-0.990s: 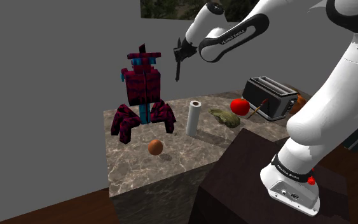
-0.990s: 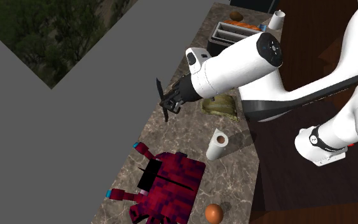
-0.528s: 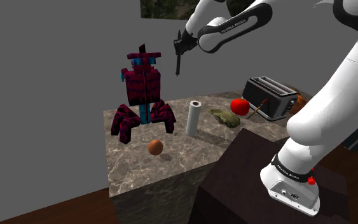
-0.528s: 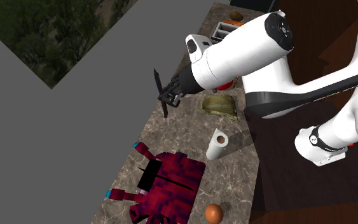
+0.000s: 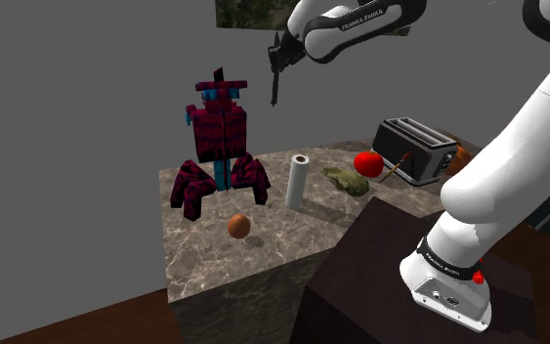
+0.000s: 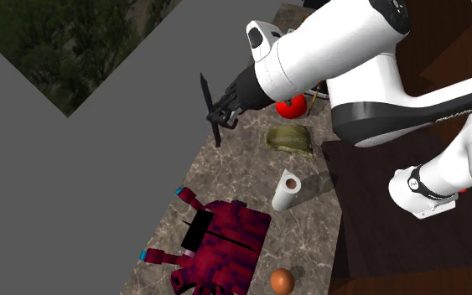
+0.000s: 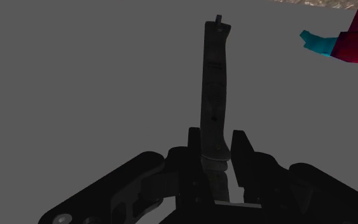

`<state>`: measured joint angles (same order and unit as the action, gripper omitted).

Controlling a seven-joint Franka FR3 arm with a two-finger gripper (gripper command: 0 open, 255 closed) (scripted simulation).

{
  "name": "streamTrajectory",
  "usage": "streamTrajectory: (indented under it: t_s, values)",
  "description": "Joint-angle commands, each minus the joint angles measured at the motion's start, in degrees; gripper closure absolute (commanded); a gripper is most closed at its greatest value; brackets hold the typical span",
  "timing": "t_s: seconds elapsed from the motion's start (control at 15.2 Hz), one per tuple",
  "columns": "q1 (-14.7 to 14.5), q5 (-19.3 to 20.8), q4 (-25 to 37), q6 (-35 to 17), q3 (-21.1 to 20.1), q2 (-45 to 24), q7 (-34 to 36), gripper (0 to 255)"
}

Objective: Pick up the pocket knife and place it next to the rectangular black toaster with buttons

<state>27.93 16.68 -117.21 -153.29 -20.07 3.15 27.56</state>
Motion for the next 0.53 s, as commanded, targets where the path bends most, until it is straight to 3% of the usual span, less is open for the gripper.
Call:
streamTrajectory:
  t_s: [0.0,0.46]
  values:
    - [0.21,-2.48,-1.65,-0.16,0.77,1.91,-2.63,255]
    - [-1.29,-15.07,-13.74,-2.68,9.09,12.73,-18.53,255]
